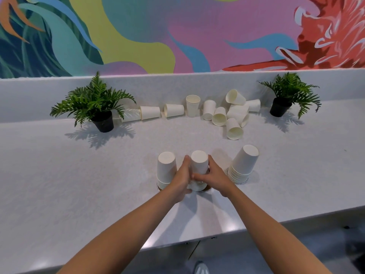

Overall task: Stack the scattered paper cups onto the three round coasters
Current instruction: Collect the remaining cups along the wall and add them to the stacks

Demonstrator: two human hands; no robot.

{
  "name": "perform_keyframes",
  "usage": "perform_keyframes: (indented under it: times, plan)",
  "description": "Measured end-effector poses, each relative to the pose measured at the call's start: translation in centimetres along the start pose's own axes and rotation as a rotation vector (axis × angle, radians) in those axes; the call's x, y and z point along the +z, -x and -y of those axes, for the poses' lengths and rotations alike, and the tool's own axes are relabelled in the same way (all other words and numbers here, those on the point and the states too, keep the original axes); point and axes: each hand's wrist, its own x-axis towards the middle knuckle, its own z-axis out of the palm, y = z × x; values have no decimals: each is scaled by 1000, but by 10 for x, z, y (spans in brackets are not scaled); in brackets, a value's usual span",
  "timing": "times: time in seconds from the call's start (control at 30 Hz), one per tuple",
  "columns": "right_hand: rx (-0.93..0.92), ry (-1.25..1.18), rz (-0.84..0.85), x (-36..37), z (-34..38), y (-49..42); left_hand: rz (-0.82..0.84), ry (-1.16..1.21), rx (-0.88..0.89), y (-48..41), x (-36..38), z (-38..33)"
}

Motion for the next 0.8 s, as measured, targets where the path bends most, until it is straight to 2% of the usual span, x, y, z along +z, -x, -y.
perform_keyframes:
  times: [0.2,0.8]
  plan:
    - [25,25,21,-2,-3,-3,45,51,-91,-8,2,0]
    - [74,15,31,-20,-8,-6,63,52,-60,-20,19,-3]
